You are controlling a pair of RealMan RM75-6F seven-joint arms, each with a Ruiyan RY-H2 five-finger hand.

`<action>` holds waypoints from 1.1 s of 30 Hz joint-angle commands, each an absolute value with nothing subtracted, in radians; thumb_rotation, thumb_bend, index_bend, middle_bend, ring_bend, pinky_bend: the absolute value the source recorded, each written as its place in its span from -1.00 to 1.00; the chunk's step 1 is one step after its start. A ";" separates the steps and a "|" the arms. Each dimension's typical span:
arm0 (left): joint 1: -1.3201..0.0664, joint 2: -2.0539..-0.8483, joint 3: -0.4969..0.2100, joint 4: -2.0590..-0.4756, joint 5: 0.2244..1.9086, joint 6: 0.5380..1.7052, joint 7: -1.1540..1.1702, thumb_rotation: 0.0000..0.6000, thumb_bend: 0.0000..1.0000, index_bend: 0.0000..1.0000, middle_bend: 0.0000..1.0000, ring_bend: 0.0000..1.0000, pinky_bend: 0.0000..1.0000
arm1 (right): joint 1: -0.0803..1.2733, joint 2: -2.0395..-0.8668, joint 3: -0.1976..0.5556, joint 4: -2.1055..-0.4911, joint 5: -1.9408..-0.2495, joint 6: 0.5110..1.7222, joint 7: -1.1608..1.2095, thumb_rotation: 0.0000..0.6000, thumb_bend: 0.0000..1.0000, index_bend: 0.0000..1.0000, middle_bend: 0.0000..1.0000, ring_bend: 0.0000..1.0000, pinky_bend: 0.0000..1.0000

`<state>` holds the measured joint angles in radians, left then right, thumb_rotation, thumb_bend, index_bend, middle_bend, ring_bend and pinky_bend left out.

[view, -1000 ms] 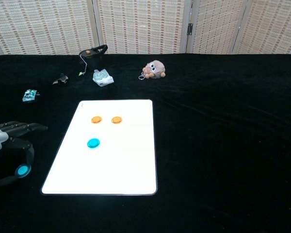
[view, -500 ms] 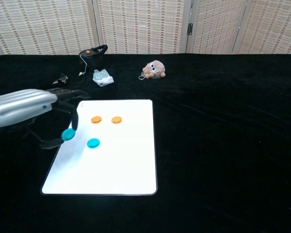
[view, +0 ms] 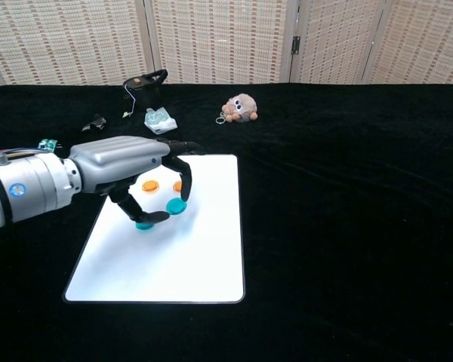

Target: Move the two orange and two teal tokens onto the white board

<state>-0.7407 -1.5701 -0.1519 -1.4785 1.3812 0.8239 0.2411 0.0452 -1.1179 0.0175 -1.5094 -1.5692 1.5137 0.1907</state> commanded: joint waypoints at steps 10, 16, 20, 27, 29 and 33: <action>-0.787 -1.633 -0.140 -1.410 1.287 0.782 0.297 1.00 -0.16 -0.07 -0.86 -1.00 -1.00 | 0.038 -1.120 0.016 -1.502 -1.564 1.516 0.200 1.00 -0.09 -0.93 -1.00 -1.00 -1.00; -0.791 -1.634 -0.129 -1.406 1.262 0.784 0.307 1.00 -0.17 -0.13 -0.86 -1.00 -1.00 | 0.039 -1.121 0.018 -1.501 -1.567 1.516 0.200 1.00 -0.09 -0.93 -1.00 -1.00 -1.00; -0.791 -1.628 -0.121 -1.417 1.254 0.793 0.312 1.00 -0.17 -0.30 -0.86 -1.00 -1.00 | 0.038 -1.120 0.017 -1.501 -1.568 1.517 0.201 1.00 -0.09 -0.93 -1.00 -1.00 -1.00; -0.748 -1.577 -0.131 -1.484 1.291 0.899 0.241 1.00 -0.17 -0.50 -0.89 -1.00 -1.00 | 0.034 -1.116 0.020 -1.501 -1.567 1.525 0.204 1.00 -0.09 -0.93 -1.00 -1.00 -1.00; -0.717 -1.546 -0.138 -1.504 1.310 0.960 0.202 1.00 -0.17 -0.51 -0.89 -1.00 -1.00 | 0.032 -1.112 0.021 -1.502 -1.565 1.528 0.205 1.00 -0.09 -0.93 -1.00 -1.00 -1.00; -0.653 -1.472 -0.144 -1.532 1.317 1.060 0.150 1.00 -0.17 -0.51 -0.89 -1.00 -1.00 | 0.028 -1.107 0.021 -1.502 -1.567 1.535 0.206 1.00 -0.09 -0.93 -1.00 -1.00 -1.00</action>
<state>-0.6982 -1.5219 -0.1361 -1.5053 1.3039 1.0009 0.1918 0.0286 -1.1069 0.0213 -1.5018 -1.5665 1.5351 0.2064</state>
